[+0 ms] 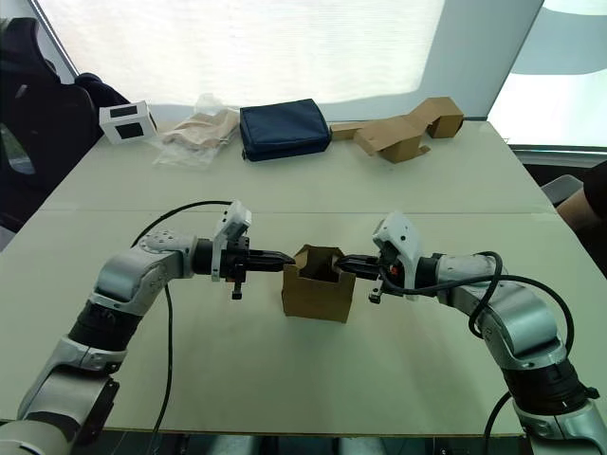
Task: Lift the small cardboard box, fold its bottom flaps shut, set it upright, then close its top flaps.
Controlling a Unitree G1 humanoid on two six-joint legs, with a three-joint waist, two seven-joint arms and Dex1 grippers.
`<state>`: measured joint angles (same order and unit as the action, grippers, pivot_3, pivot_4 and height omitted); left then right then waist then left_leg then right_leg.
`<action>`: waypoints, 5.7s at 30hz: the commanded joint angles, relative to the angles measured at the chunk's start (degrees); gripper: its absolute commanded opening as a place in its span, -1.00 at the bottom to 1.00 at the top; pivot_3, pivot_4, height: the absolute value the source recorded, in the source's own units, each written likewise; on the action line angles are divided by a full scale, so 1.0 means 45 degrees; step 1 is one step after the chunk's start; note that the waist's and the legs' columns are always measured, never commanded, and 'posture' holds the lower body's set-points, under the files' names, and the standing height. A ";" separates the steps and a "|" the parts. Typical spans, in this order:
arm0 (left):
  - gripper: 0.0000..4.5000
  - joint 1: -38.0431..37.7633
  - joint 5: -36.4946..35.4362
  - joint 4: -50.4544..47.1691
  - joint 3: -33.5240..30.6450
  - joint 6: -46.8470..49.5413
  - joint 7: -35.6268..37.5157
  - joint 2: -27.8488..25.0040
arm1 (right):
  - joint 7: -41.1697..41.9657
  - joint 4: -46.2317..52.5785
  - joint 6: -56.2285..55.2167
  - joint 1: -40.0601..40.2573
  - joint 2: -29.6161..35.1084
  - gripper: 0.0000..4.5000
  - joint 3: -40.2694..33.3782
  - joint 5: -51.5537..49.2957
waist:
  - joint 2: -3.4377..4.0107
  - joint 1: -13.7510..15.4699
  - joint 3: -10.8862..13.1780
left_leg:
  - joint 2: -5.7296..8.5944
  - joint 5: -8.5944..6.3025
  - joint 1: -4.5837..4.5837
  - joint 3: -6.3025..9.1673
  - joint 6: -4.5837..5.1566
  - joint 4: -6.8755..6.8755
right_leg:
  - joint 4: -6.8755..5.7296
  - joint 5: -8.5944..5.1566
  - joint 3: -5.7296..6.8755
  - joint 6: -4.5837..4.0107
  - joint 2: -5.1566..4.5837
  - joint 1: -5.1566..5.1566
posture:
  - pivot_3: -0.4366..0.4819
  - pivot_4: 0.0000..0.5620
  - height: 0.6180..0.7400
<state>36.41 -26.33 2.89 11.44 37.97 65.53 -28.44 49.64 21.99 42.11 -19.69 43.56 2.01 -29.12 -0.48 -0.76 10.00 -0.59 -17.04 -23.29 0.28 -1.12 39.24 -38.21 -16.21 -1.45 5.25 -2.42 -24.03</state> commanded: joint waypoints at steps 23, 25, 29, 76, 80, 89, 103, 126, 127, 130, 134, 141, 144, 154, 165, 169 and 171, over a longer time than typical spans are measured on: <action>-0.99 0.1761 -0.0100 0.3611 -0.2119 -0.0684 -0.0531 0.0270 | 0.0013 0.1813 0.2329 -0.1411 0.1078 -1.00 -0.2905 -0.3024 | 0.0001 0.0038 -0.0002 | 0.0004 0.0000 0.0000 0.0004 0.0000 0.0002 | -0.0003 0.0001 0.0005 0.0001 -0.0008 0.0000 | -0.05 -0.47 1.00; -0.99 0.2087 0.0448 0.4801 -0.1779 -0.1399 -0.0262 0.0435 | 0.0125 0.2275 0.2773 -0.1231 0.1335 -1.00 -0.2796 -0.3547 | -0.0007 0.0043 -0.0003 | 0.0002 -0.0003 0.0000 0.0014 0.0004 -0.0004 | 0.0011 0.0000 0.0018 0.0000 -0.0005 0.0008 | -0.05 -0.47 1.00; -0.99 0.2889 0.1467 0.7855 -0.1375 -0.2919 -0.0088 0.1278 | -0.0099 0.3261 0.3549 -0.0618 0.1200 -1.00 -0.2673 -0.4853 | -0.0015 0.0091 0.0002 | 0.0011 -0.0002 -0.0010 0.0012 0.0005 -0.0003 | 0.0010 0.0001 0.0020 0.0001 -0.0013 0.0005 | -0.05 -0.47 1.00; -0.99 0.1511 0.2734 0.7048 -0.0635 -0.3357 0.0654 0.2724 | -0.1018 0.3351 0.1953 -0.0241 0.0057 -1.00 0.0735 -0.2573 | -0.0015 0.0033 0.0001 | 0.0012 -0.0003 -0.0016 0.0010 0.0009 0.0006 | 0.0001 0.0005 0.0010 0.0010 -0.0010 -0.0011 | -0.05 -0.47 1.00; -0.99 0.1763 0.2522 0.7120 -0.0810 -0.3213 0.0727 0.2936 | -0.0965 0.3741 0.2233 -0.0348 0.0617 -1.00 0.0635 -0.2552 | -0.0015 0.0033 0.0001 | 0.0012 -0.0004 -0.0017 0.0009 0.0009 0.0006 | 0.0001 0.0005 0.0011 0.0010 -0.0011 -0.0011 | -0.05 -0.47 1.00; -0.99 0.1854 0.2464 0.7026 -0.0604 -0.3018 0.1335 0.3059 | -0.1244 0.3060 0.1840 -0.0743 0.0507 -1.00 0.0942 -0.1795 | -0.0016 0.0023 0.0001 | 0.0011 -0.0004 -0.0016 0.0009 0.0009 0.0006 | 0.0001 0.0005 0.0011 0.0010 -0.0007 -0.0011 | -0.05 -0.47 1.00; -0.99 0.1873 0.2662 0.7225 -0.0885 -0.3261 0.0967 0.2946 | -0.0962 0.1917 0.1106 -0.0499 -0.0373 -1.00 0.2036 -0.0748 | -0.0016 0.0024 0.0001 | 0.0012 -0.0004 -0.0016 0.0008 0.0008 0.0006 | 0.0001 0.0005 0.0011 0.0010 -0.0009 -0.0011 | -0.05 -0.47 1.00; -0.99 -0.1750 -0.1037 -0.3341 -0.0878 0.2215 0.0302 -0.0520 | -0.0464 0.1122 0.0584 -0.0597 -0.0610 -1.00 0.1718 -0.0428 | -0.0012 -0.0006 0.0000 | 0.0005 -0.0002 -0.0007 0.0016 0.0005 0.0006 | 0.0002 0.0005 0.0013 0.0009 -0.0019 0.0004 | -0.05 -0.47 1.00; -0.99 -0.1754 -0.0988 -0.3293 -0.0742 0.2116 0.0243 -0.0455 | -0.0465 0.1143 0.0601 -0.0602 -0.0616 -1.00 0.1708 -0.0430 | -0.0012 -0.0012 0.0000 | 0.0003 -0.0002 -0.0007 0.0015 0.0004 0.0005 | 0.0002 0.0005 0.0011 0.0009 -0.0016 0.0003 | -0.05 -0.47 1.00; -0.99 -0.1742 -0.0926 -0.3098 -0.0426 0.1860 0.0047 -0.0222 | -0.0497 0.1242 0.0643 -0.0590 -0.0620 -1.00 0.1661 -0.0451 | -0.0012 0.0004 -0.0001 | 0.0001 -0.0001 -0.0005 0.0016 0.0004 0.0005 | 0.0001 0.0004 0.0011 0.0008 -0.0014 0.0003 | -0.05 -0.47 1.00; -0.99 -0.1793 -0.0746 -0.2862 0.0025 0.1516 0.0042 -0.0194 | -0.0582 0.1408 0.0699 -0.0563 -0.0670 -1.00 0.1559 -0.0547 | -0.0012 0.0005 0.0000 | 0.0003 -0.0002 -0.0006 0.0013 0.0005 0.0005 | 0.0003 0.0004 0.0011 0.0009 -0.0016 0.0004 | -0.05 -0.47 1.00; -0.99 -0.1828 -0.0663 -0.2488 0.0302 0.1167 0.0217 -0.0286 | -0.0409 0.2105 0.0974 -0.0657 -0.0808 -1.00 0.0553 -0.1890 | -0.0012 0.0018 0.0000 | 0.0003 -0.0002 -0.0006 0.0013 0.0004 0.0005 | 0.0004 0.0004 0.0010 0.0009 -0.0016 0.0004 | -0.05 -0.47 1.00; -0.99 -0.1802 -0.0640 -0.2352 0.0301 0.1060 0.0228 -0.0303 | -0.0716 0.2182 0.1752 -0.1537 -0.0970 -1.00 -0.0989 -0.3681 | -0.0012 -0.0001 0.0000 | 0.0003 -0.0002 -0.0006 0.0012 0.0005 0.0005 | 0.0004 0.0004 0.0010 0.0009 -0.0017 0.0004 | -0.05 -0.47 1.00; -0.99 -0.1694 -0.0704 -0.2254 0.0215 0.1049 0.0116 -0.0250 | -0.1674 -0.0635 -0.0896 -0.2250 -0.0763 -1.00 0.1586 0.1113 | -0.0013 0.0016 -0.0002 | 0.0007 -0.0002 0.0001 0.0004 0.0005 0.0003 | 0.0006 0.0004 0.0007 0.0008 -0.0018 0.0010 | -0.05 -0.47 1.00; -0.99 -0.1455 -0.1474 -0.2155 -0.0591 0.1577 -0.0014 -0.0215 | -0.0643 0.0625 -0.0280 -0.0741 -0.0536 -1.00 0.1550 0.0713 | -0.0013 0.0000 -0.0002 | 0.0002 -0.0002 0.0002 0.0010 0.0005 0.0002 | 0.0005 0.0004 0.0008 0.0009 -0.0015 0.0010 | -0.05 -0.47 1.00; -0.99 -0.1004 -0.1516 -0.1527 -0.0801 0.1477 -0.0497 0.0339 | -0.0744 0.0779 -0.0167 -0.0546 -0.0610 -1.00 0.1457 0.0745 | -0.0013 0.0018 -0.0002 | 0.0004 -0.0002 0.0001 0.0009 0.0005 0.0002 | 0.0006 0.0004 0.0008 0.0009 -0.0016 0.0009 | -0.05 -0.47 1.00; -0.99 -0.0775 -0.1338 -0.1148 -0.0808 0.1246 -0.0770 0.0644 | -0.0808 0.0838 -0.0129 -0.0492 -0.0630 -1.00 0.1414 0.0750 | -0.0013 0.0037 -0.0002 | 0.0007 -0.0002 0.0001 0.0009 0.0005 0.0002 | 0.0007 0.0004 0.0008 0.0009 -0.0018 0.0011 | -0.05 -0.47 1.00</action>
<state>31.51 -32.01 -2.74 9.17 44.63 63.16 -26.31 46.31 23.61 41.35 -22.16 40.96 10.11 -25.13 -0.54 -0.59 9.99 -0.55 -17.05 -23.29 0.32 -1.10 39.25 -38.18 -16.19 -1.40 5.29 -2.51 -23.98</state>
